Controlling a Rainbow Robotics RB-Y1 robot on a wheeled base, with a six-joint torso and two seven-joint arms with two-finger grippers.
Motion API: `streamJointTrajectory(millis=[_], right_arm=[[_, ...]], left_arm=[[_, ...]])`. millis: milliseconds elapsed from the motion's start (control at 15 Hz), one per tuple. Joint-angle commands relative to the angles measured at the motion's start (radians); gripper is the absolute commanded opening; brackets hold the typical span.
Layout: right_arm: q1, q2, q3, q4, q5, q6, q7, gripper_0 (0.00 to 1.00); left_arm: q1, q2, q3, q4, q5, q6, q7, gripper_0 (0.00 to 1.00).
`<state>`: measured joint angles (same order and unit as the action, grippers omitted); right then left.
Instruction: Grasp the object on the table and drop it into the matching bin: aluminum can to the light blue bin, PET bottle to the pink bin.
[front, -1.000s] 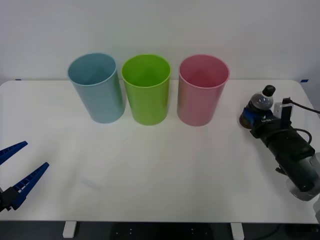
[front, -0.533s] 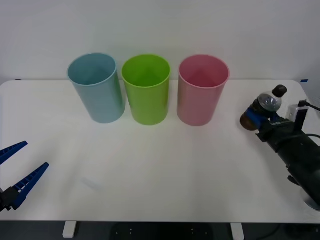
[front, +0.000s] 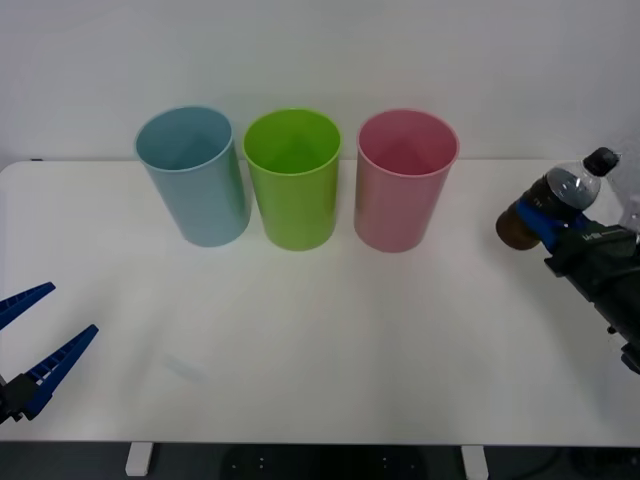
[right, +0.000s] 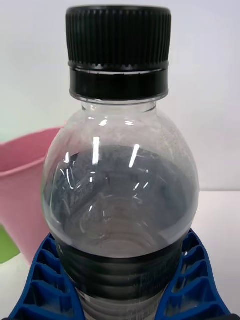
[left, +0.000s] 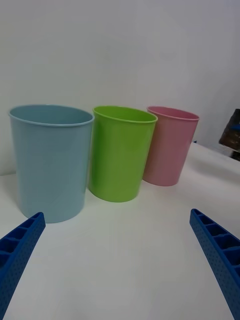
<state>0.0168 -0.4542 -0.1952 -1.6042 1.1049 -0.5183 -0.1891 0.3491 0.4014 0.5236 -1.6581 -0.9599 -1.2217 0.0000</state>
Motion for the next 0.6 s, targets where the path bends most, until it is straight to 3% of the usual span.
streamJointTrajectory(millis=[67, 600], right_arm=[[0.0, -0.015, -0.029, -0.059, 0.001, -0.019, -0.095, 0.0], [-0.113, -0.115, -0.078, -0.132, -0.017, -0.143, -0.398, 0.0]], left_arm=[[0.0, 0.0, 0.0, 0.0, 0.0, 0.0, 0.0, 1.0], [0.0, 0.0, 0.0, 0.0, 0.0, 0.0, 0.0, 1.0]])
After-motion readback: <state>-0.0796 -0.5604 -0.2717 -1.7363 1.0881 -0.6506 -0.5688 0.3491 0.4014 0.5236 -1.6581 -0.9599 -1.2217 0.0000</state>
